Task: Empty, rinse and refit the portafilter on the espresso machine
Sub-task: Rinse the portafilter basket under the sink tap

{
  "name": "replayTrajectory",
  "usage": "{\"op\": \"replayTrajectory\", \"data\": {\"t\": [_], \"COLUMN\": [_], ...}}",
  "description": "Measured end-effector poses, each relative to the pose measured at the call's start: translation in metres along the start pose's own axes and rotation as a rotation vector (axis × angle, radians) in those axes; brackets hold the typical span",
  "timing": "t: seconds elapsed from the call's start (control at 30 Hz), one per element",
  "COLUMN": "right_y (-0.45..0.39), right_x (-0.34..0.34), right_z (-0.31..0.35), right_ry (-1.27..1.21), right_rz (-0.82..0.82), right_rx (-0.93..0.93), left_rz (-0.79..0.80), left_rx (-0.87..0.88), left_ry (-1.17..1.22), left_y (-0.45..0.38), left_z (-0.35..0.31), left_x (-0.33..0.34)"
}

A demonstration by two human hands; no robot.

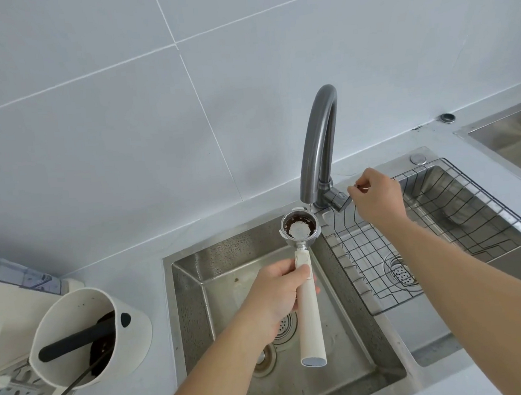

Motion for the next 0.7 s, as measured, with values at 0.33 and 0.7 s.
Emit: {"op": "replayTrajectory", "data": {"t": [0.33, 0.7], "right_y": [0.0032, 0.004], "right_x": [-0.0014, -0.0014], "right_z": [-0.0014, -0.0025], "right_ry": [-0.037, -0.065], "right_rz": [0.005, 0.01], "right_rx": [0.02, 0.031], "left_rz": [0.009, 0.037], "left_rx": [-0.04, -0.091], "left_ry": [0.028, 0.136], "left_y": [-0.0025, -0.0019], "left_z": [0.0086, 0.0104], "left_x": [0.0017, 0.0019]}}
Point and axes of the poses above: each hand's wrist, its own y-axis away from the middle knuckle, its own x-axis out of the palm, z = x × y, the point moved 5 cm from there along -y, towards the middle knuckle, and after that the axes turned 1 degree about -z, right-handed, at the moved point
